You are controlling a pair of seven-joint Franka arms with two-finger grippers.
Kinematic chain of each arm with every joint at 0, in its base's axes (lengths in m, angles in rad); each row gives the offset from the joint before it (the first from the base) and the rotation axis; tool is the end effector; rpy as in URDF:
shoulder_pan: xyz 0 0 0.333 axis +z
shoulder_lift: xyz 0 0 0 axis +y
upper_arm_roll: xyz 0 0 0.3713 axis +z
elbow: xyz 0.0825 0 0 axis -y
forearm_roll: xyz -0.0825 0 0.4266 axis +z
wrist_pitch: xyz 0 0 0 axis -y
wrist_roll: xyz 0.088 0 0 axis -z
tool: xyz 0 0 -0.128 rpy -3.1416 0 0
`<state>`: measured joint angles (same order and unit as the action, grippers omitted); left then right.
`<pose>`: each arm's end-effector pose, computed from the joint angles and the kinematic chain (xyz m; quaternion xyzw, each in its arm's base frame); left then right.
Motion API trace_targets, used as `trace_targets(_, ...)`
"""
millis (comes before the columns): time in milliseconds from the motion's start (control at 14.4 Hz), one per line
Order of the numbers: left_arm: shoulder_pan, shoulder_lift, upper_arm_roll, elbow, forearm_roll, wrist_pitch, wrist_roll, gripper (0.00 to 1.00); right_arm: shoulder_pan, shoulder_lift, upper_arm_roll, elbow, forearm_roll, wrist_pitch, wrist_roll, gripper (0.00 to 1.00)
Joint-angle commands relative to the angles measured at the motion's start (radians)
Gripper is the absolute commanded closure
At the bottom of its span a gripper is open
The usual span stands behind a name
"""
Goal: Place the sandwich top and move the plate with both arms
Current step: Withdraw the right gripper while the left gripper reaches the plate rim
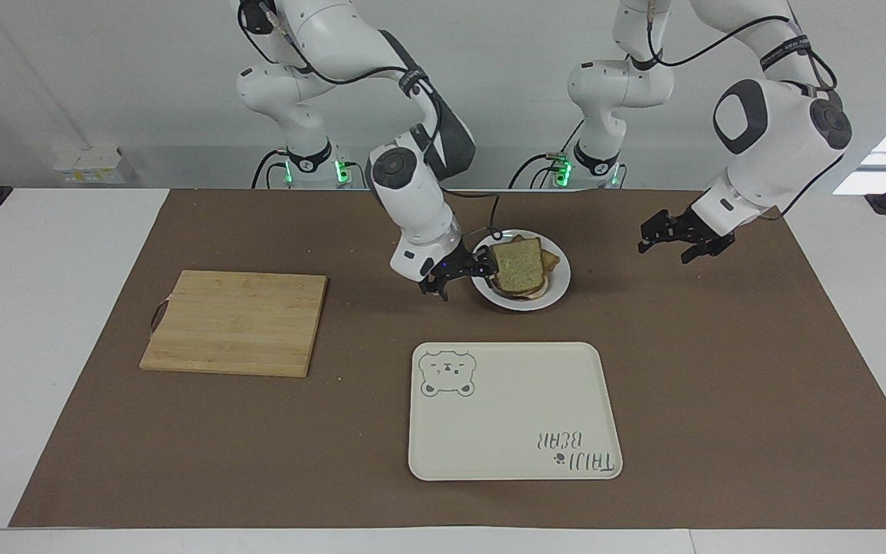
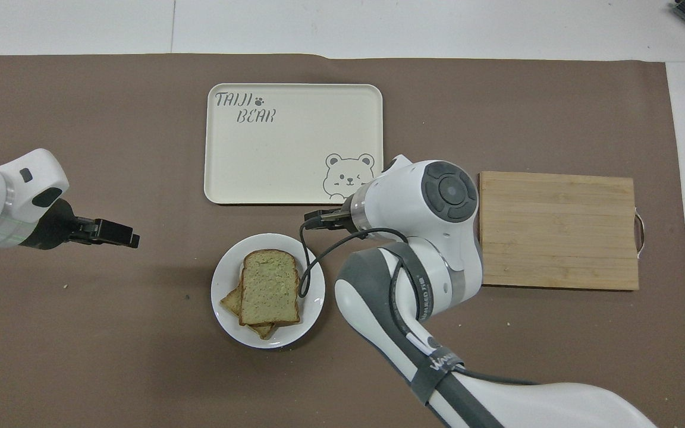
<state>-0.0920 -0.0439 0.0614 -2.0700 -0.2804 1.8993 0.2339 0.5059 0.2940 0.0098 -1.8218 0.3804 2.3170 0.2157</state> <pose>0.5572 -0.0424 0.4592 0.9864 -0.0775 -0.0493 0.1362 0.6092 0.3594 0.4082 -0.9828 -0.0332 -0.0375 0.1775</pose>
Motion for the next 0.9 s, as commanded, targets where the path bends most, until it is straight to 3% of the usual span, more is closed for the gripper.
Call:
trace_targets(0, -0.044, -0.036, 0.006, -0.140, -0.078, 0.115, 0.066, 0.00, -0.067, -0.055, 0.012, -0.014, -0.032, -0.024, -0.018, 0.00)
trace_targets(209, -0.049, -0.034, 0.005, -0.238, -0.175, 0.181, 0.138, 0.00, -0.124, -0.096, 0.010, -0.013, -0.069, -0.080, -0.018, 0.00)
trace_targets(417, -0.103, -0.002, 0.005, -0.300, -0.313, 0.291, 0.229, 0.03, -0.150, -0.139, 0.010, -0.010, -0.222, -0.123, -0.013, 0.00)
trace_targets(487, -0.129, 0.010, 0.005, -0.309, -0.333, 0.338, 0.229, 0.09, -0.150, -0.150, 0.010, -0.005, -0.263, -0.152, -0.009, 0.00)
trace_targets(556, -0.161, 0.024, 0.005, -0.318, -0.351, 0.380, 0.226, 0.27, -0.152, -0.156, 0.010, 0.013, -0.277, -0.192, -0.003, 0.00)
trace_targets(626, -0.175, 0.032, 0.005, -0.324, -0.362, 0.397, 0.226, 0.38, -0.153, -0.158, 0.007, 0.028, -0.279, -0.230, -0.004, 0.00)
trace_targets(834, -0.186, 0.036, 0.005, -0.350, -0.362, 0.418, 0.229, 0.39, -0.156, -0.185, -0.045, 0.071, -0.308, -0.310, -0.015, 0.00)
